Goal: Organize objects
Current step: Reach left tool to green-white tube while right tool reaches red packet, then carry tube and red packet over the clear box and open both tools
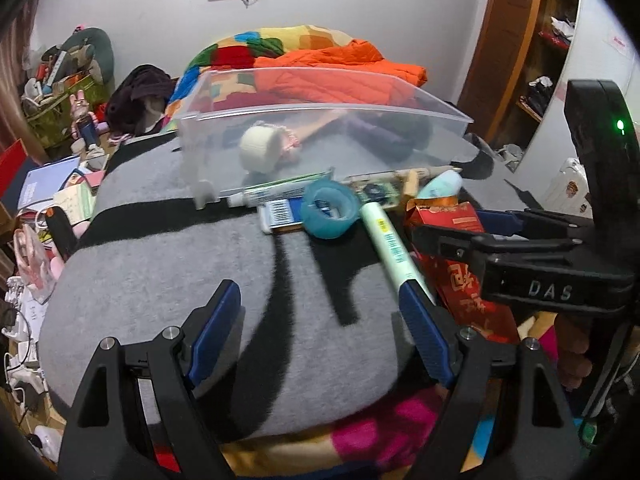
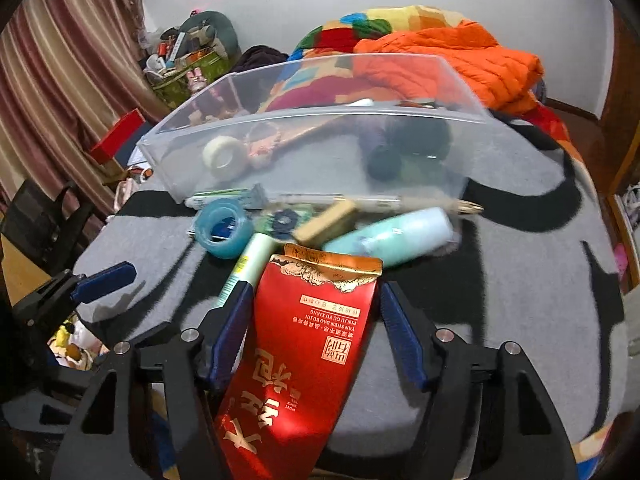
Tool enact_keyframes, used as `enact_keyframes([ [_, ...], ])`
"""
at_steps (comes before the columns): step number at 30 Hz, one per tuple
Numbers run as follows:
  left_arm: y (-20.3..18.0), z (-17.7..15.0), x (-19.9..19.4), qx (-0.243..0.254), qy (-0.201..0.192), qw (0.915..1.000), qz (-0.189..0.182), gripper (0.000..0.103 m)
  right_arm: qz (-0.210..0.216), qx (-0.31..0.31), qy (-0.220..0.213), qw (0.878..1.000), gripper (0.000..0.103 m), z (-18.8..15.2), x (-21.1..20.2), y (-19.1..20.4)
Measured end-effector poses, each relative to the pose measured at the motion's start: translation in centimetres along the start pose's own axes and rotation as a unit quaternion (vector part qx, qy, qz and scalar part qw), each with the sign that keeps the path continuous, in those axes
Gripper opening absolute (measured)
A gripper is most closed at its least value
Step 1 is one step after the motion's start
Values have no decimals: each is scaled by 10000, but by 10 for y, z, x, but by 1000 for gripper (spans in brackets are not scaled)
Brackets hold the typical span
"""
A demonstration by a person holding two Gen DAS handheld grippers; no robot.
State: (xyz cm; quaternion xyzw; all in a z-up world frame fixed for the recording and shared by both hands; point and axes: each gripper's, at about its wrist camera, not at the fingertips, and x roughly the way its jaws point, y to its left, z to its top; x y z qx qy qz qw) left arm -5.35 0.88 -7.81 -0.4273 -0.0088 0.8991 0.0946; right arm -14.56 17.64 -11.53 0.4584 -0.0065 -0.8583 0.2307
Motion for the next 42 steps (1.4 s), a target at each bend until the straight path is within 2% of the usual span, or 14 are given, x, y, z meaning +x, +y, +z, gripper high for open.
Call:
enact_keyframes([
  [8, -26, 7, 19, 85, 121, 9997, -193, 81, -302, -232, -72, 9993, 61, -15, -21, -14],
  [10, -28, 8, 27, 5, 171, 9997, -152, 75, -325, -171, -86, 9993, 61, -17, -25, -21],
  [13, -35, 7, 31, 146, 36, 9997, 171, 59, -323, -45, -111, 9994, 61, -18, -29, -30],
  [14, -37, 7, 32, 174, -28, 9996, 235, 50, -337, -13, -127, 9994, 61, -19, -31, -32],
  [15, -39, 6, 32, 218, -89, 9994, 272, 42, -350, 20, -145, 9993, 61, -19, -32, -34],
  [16, -40, 5, 33, 273, -145, 9990, 309, 38, -353, 43, -160, 9992, 61, -19, -33, -35],
  [18, -42, 4, 32, 345, -192, 9988, 298, 21, -353, 108, -238, 9990, 61, -18, -38, -37],
  [20, -42, 4, 30, 366, -177, 9988, 256, 15, -342, 144, -322, 9988, 60, -16, -42, -38],
  [26, -31, 5, 19, 95, -144, 9998, -73, 15, -302, 211, -681, 9970, 58, -2, -61, -38],
  [33, -19, 14, -12, -91, -524, 9986, -72, 15, -336, 10, -1161, 9927, 57, 20, -79, -25],
  [42, -2, 46, -35, -205, -1015, 9946, 74, 15, -460, -197, -1771, 9829, 57, 58, -99, -13],
])
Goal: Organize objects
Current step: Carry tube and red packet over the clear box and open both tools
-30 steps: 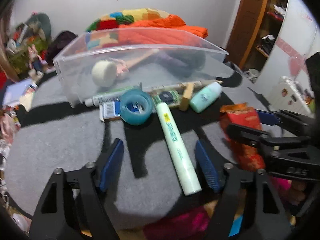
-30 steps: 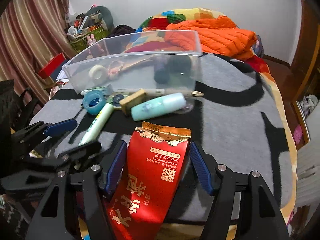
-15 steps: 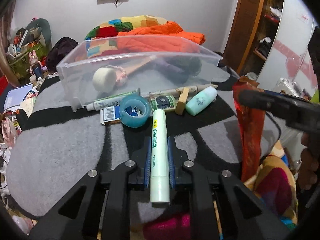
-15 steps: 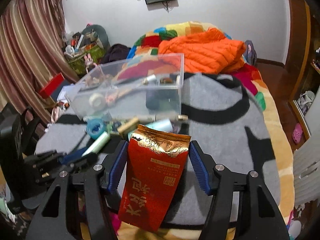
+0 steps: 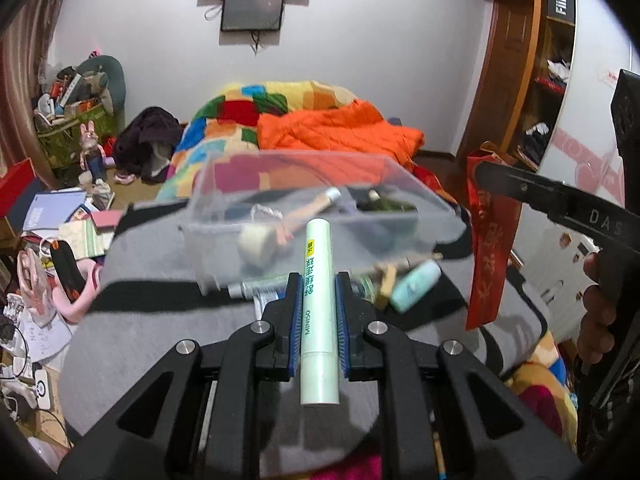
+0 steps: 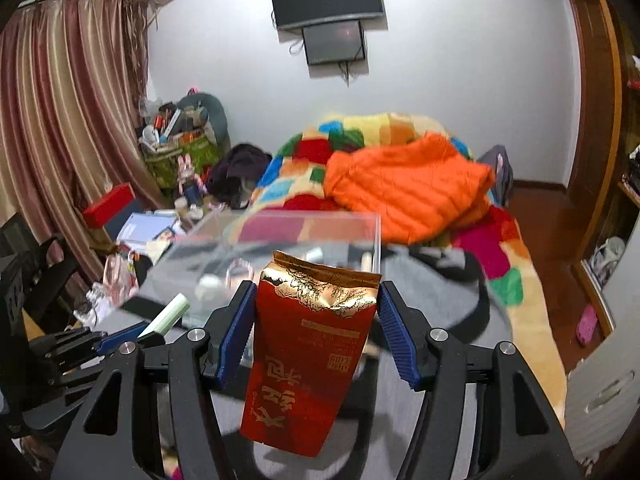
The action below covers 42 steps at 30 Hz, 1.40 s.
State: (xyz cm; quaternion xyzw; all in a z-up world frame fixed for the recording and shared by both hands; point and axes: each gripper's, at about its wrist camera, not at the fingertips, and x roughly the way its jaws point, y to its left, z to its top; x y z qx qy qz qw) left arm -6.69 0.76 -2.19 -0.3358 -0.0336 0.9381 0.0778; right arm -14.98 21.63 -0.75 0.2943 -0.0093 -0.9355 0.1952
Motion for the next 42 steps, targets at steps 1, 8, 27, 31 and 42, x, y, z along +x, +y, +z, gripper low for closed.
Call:
enact_keyframes([
  [1, 1, 4, 1, 13, -34, 10000, 18, 15, -17, 12, -56, 10000, 57, 5, 0, -1],
  [8, 11, 31, 18, 89, -85, 9998, 130, 15, 44, 85, -311, 9995, 57, 44, 13, 0],
  [27, 38, 66, 84, -4, 357, 9993, 66, 15, -69, 147, 521, 9985, 57, 59, 129, 11],
  [31, 39, 65, 90, -16, 429, 9991, 13, 15, -35, -24, 761, 9971, 57, 50, 143, 15],
  [42, 28, 66, 73, 120, 313, 9994, -26, 24, 4, -443, 1010, 9939, 54, 35, 143, 22],
])
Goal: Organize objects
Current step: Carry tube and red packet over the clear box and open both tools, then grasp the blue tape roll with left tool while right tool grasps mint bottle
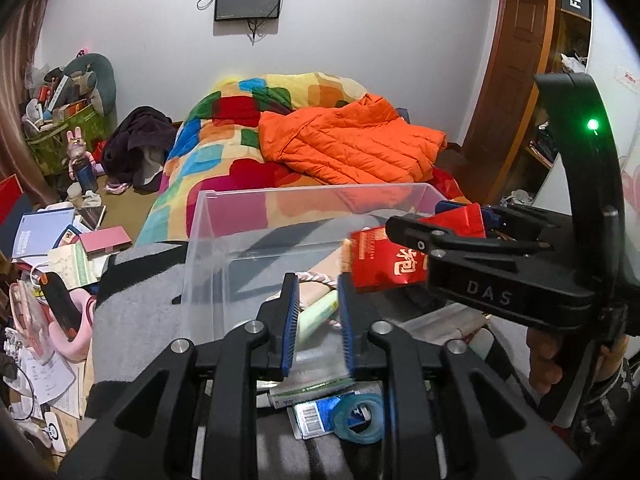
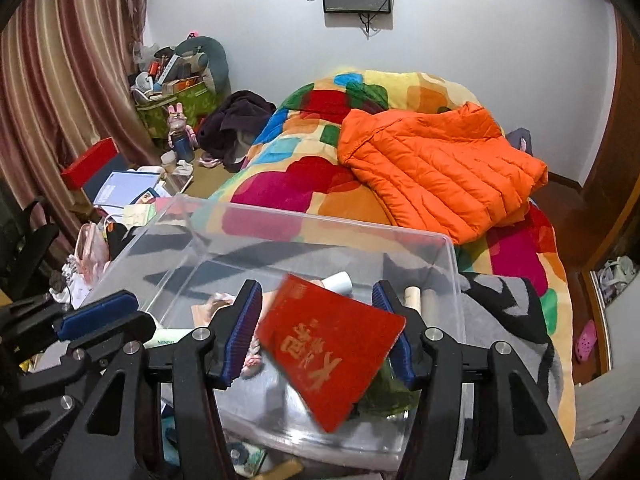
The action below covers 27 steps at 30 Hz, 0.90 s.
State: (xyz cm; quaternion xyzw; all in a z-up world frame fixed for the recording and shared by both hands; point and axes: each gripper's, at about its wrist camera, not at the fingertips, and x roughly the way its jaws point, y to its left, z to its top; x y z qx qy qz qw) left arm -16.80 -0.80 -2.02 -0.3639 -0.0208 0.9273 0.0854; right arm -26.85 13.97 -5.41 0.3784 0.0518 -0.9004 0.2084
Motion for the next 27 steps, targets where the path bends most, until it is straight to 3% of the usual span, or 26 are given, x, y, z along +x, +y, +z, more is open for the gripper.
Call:
enact_keyframes([
  [4, -3, 2, -17, 35, -191, 9998, 97, 38, -68, -125, -165, 9998, 55, -4, -19, 1],
  [12, -10, -5, -60, 39, -650, 9975, 258, 71, -155, -328, -544, 9979, 68, -26, -69, -6],
  [18, -15, -29, -64, 182, -481, 9981, 328, 74, -290, -377, -442, 9979, 71, -58, -85, -16],
  [23, -20, -62, -44, 204, 61, 9994, 260, 74, -193, -347, -65, 9992, 82, -92, -76, -19],
  [27, -27, -85, -28, 166, 428, 9989, 92, 71, -86, -469, 306, 9984, 83, -116, -58, -11],
])
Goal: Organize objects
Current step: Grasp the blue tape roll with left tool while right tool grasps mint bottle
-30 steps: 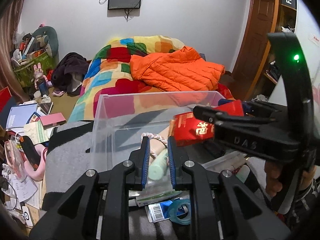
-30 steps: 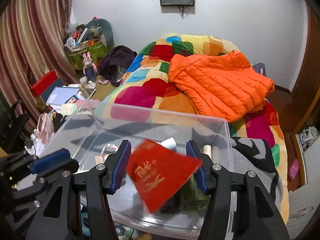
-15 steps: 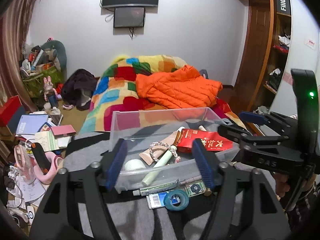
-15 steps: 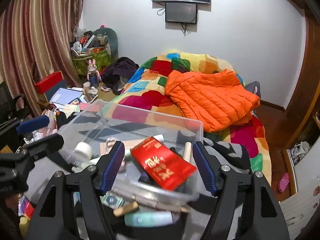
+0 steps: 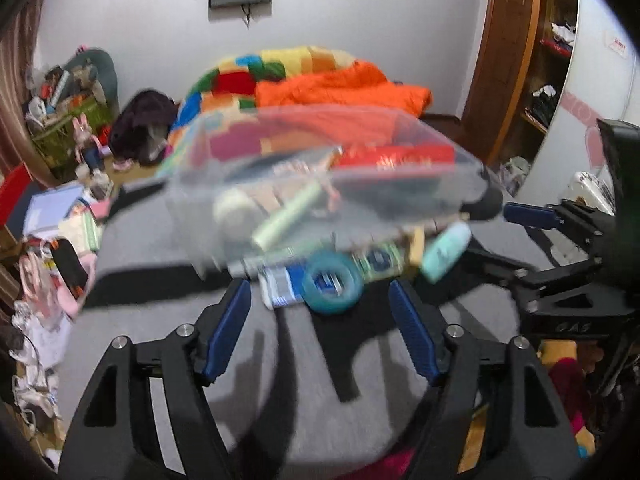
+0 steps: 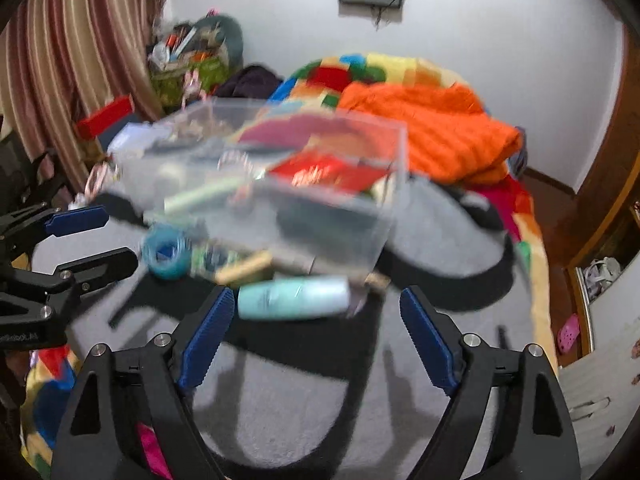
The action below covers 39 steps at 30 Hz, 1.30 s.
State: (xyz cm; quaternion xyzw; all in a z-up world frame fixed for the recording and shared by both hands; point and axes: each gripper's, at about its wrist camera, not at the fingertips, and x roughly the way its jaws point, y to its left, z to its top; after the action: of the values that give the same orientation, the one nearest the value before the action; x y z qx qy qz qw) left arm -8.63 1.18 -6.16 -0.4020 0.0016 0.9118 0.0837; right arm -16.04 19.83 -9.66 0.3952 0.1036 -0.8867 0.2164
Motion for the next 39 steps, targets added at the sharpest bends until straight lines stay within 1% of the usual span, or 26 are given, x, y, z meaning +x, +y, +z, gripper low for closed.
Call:
enact_keyframes([
  [2, -2, -7, 6, -68, 92, 9999, -71, 69, 25, -29, 108, 9999, 83, -5, 10, 4],
  [5, -1, -10, 12, -127, 146, 9998, -19, 68, 67, -26, 238, 9997, 83, -5, 22, 6],
  [7, -2, -9, 12, -114, 124, 9998, 49, 67, 1, -43, 267, 9996, 83, -4, 27, 6],
  [9, -2, -6, 12, -62, 88, 9999, 70, 62, -107, -56, 241, 9996, 83, -4, 29, 5],
  [10, -1, -3, 13, -42, 76, 9999, 55, 62, -139, -54, 230, 9996, 83, -3, 30, 4],
  [13, -3, 3, 15, 56, 29, 10000, 40, 62, -117, -16, 253, 9996, 81, -5, 32, 3],
  [16, -5, 6, 21, 138, 64, 9999, 68, 62, -28, 36, 286, 9996, 71, -6, 32, 0],
  [22, -5, 6, 37, 111, 199, 9997, 75, 62, -59, 215, 251, 9994, 71, -8, 28, -7],
  [23, -5, 5, 39, 108, 210, 9997, 72, 59, -52, 262, 248, 9993, 71, -9, 27, -9],
  [24, -5, 4, 40, 103, 223, 9997, 81, 53, -59, 305, 250, 9992, 71, -10, 26, -11],
  [25, -5, 3, 42, 114, 222, 9996, 120, 51, -73, 341, 248, 9991, 71, -11, 24, -13],
  [27, -6, 3, 41, 122, 173, 9997, 117, 41, -81, 432, 241, 9987, 71, -13, 21, -17],
  [31, -1, 2, 36, -21, 143, 9999, 64, 41, -72, 565, 196, 9982, 71, -16, 13, -23],
  [34, 5, 1, 28, -164, 96, 9998, -2, 41, -75, 646, 81, 9978, 71, -14, 2, -26],
  [39, 12, 3, 3, -331, -160, 9993, -10, 41, -62, 755, -232, 9969, 71, -4, -20, -31],
])
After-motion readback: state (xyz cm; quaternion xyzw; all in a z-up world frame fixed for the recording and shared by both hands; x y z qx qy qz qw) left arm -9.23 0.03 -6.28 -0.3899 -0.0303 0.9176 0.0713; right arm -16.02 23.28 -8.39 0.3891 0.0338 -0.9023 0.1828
